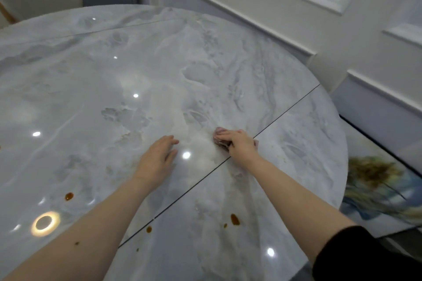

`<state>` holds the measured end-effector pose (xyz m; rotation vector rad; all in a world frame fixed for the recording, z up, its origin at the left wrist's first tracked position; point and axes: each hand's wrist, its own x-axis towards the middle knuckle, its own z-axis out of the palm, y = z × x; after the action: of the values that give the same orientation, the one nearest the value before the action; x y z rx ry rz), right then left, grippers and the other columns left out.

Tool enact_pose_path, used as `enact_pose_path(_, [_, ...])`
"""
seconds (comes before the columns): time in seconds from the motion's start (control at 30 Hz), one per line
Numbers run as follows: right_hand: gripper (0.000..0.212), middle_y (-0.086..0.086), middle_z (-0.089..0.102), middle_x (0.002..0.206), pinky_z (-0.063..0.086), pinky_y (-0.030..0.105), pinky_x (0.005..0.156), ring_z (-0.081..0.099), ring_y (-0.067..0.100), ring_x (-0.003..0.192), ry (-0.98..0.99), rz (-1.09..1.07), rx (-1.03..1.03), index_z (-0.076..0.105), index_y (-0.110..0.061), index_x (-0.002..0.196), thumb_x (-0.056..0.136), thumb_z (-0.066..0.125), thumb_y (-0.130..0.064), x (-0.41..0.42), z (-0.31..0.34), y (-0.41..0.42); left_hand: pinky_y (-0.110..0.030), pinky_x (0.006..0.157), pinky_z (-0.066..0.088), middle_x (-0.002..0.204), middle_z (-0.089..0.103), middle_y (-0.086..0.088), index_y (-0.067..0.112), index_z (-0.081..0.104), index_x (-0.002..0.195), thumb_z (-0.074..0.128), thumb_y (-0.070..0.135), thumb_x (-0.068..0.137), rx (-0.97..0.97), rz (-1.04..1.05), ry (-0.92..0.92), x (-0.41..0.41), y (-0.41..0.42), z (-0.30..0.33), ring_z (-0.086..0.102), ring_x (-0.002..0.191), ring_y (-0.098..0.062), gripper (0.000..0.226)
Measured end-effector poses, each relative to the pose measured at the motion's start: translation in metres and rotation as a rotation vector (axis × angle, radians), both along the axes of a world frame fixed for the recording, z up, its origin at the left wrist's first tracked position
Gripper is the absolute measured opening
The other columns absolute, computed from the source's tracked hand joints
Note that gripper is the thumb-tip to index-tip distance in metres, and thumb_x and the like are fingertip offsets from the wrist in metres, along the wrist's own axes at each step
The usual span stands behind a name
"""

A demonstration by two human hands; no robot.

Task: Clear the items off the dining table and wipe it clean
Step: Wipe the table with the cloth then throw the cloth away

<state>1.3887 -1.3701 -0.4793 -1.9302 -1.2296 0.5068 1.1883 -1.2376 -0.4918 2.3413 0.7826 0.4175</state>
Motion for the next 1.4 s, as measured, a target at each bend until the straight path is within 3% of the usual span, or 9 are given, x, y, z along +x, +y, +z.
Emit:
enact_pose_path(0.1, [0.047,-0.002,0.070,0.112,0.035,0.026,0.099,0.050,0.000,0.105,-0.289,-0.032,-0.043,0.075,-0.021,0.098,0.076,0.039,0.001,-0.022,-0.018,-0.013,-0.028,0.111,0.025,0.140,0.047,-0.011,0.005,0.057,0.124,0.050,0.015,0.095,0.005,-0.010,0.011,0.012,-0.007,-0.004,0.039,0.135,-0.023,0.032])
enact_pose_path(0.17, [0.050,-0.014,0.068,0.113,0.043,0.040,0.086,0.047,0.007,0.089,-0.315,0.018,-0.080,0.073,-0.028,0.103,0.079,0.030,-0.017,-0.046,-0.025,-0.032,-0.028,0.111,0.025,0.141,0.047,-0.010,0.006,0.057,0.124,0.051,0.016,0.094,0.015,-0.020,0.023,0.016,-0.010,-0.004,0.039,0.135,-0.023,0.032])
enact_pose_path(0.3, [0.053,-0.014,0.067,0.116,0.031,0.027,0.074,0.048,0.013,0.088,-0.333,0.103,-0.147,0.073,-0.026,0.104,0.072,0.035,-0.008,-0.030,-0.016,-0.055,-0.028,0.110,0.025,0.141,0.047,-0.008,0.008,0.057,0.124,0.052,0.020,0.094,0.066,-0.070,0.036,0.042,-0.012,-0.001,0.039,0.135,-0.022,0.033])
enact_pose_path(0.43, [0.056,-0.011,0.069,0.113,0.045,0.039,0.087,0.061,0.022,0.097,-0.345,-0.268,-0.078,0.075,-0.026,0.099,0.067,0.034,-0.004,0.066,0.000,-0.064,-0.031,0.110,0.028,0.139,0.050,-0.010,0.008,0.059,0.123,0.044,0.030,0.094,0.088,-0.175,0.042,0.081,-0.020,-0.001,0.042,0.133,-0.024,0.039])
enact_pose_path(0.63, [0.053,-0.025,0.060,0.123,0.039,0.043,0.100,0.048,0.008,0.120,-0.302,-0.658,-0.270,0.069,-0.039,0.106,0.083,0.040,-0.002,0.167,-0.003,-0.086,-0.028,0.113,0.020,0.141,0.047,-0.009,0.007,0.056,0.127,0.049,0.018,0.097,0.092,-0.189,-0.016,0.133,-0.037,-0.014,0.038,0.136,-0.022,0.034])
enact_pose_path(0.9, [0.050,-0.025,0.051,0.132,0.022,0.030,0.081,0.034,0.008,0.096,-0.279,-0.603,-0.346,0.057,-0.047,0.121,0.087,0.039,-0.014,0.116,-0.025,-0.085,-0.026,0.113,0.020,0.140,0.047,-0.015,0.000,0.058,0.122,0.047,0.010,0.096,-0.098,-0.180,-0.023,0.147,-0.037,-0.020,0.038,0.135,-0.026,0.030])
enact_pose_path(1.1, [0.069,-0.016,0.052,0.134,0.008,0.028,0.069,0.040,0.021,0.102,-0.275,-0.373,-0.285,0.057,-0.042,0.123,0.073,0.010,-0.048,0.006,-0.026,-0.087,-0.027,0.109,0.025,0.138,0.048,-0.014,-0.001,0.059,0.120,0.047,0.008,0.095,-0.177,-0.169,-0.063,0.143,-0.041,-0.010,0.042,0.131,-0.025,0.028])
enact_pose_path(1.23, [0.058,-0.022,0.051,0.134,0.014,0.031,0.072,0.044,0.022,0.099,-0.281,-0.244,-0.271,0.058,-0.038,0.123,0.083,0.016,-0.040,-0.033,-0.020,-0.090,-0.023,0.105,0.028,0.136,0.050,-0.012,0.002,0.059,0.119,0.048,0.010,0.095,-0.150,-0.198,-0.078,0.142,-0.053,-0.010,0.045,0.129,-0.025,0.028])
enact_pose_path(1.4, [0.063,-0.027,0.053,0.129,0.027,0.032,0.082,0.044,0.013,0.104,-0.320,-0.548,-0.315,0.063,-0.043,0.114,0.073,0.017,-0.030,0.056,0.008,-0.113,-0.038,0.114,0.026,0.138,0.048,-0.015,0.001,0.057,0.121,0.046,0.007,0.095,-0.061,-0.277,-0.068,0.163,-0.063,-0.006,0.041,0.133,-0.028,0.029])
